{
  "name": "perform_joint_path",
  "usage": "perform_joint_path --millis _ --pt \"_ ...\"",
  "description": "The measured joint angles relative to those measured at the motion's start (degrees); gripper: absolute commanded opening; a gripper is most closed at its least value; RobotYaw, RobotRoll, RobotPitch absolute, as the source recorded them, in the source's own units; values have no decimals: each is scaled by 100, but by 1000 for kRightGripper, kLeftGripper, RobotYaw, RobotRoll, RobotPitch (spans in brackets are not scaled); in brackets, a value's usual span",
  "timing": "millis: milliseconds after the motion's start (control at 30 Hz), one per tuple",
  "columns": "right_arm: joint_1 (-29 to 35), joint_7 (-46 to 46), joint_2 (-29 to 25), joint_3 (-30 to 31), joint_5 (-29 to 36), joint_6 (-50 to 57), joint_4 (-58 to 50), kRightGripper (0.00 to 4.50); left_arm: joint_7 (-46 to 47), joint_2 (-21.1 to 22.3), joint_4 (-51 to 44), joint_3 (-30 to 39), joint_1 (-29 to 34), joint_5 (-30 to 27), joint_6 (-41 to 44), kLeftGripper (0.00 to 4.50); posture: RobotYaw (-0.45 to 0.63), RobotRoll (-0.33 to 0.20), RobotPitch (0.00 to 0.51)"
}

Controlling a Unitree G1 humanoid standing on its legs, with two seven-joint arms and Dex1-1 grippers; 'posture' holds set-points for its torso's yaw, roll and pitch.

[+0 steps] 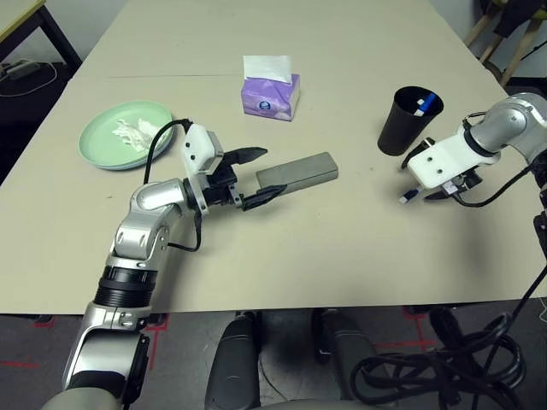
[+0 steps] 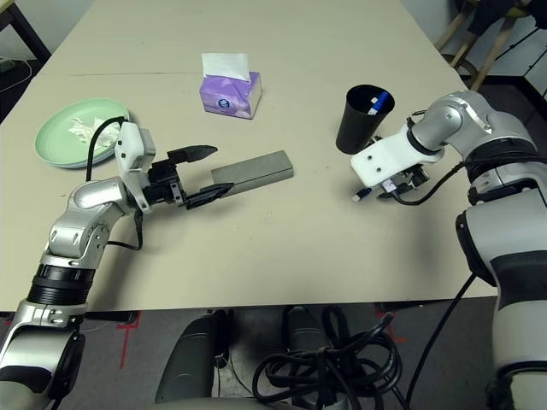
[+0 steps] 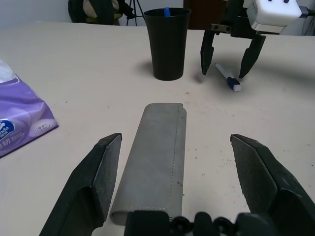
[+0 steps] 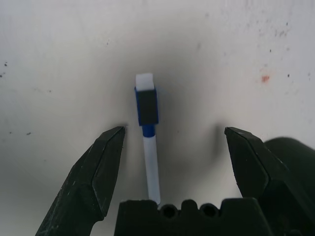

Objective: Organize and tidy the items on the table.

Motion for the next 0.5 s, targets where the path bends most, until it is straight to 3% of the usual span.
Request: perform_joint_path --millis 233,500 --pt "-56 553 16 42 -75 18 86 4465 1 23 -3 22 0 -5 4 4500 144 0 219" --pt "-88 589 9 186 -245 42 89 4465 3 25 -3 35 0 -5 4 4500 148 0 217"
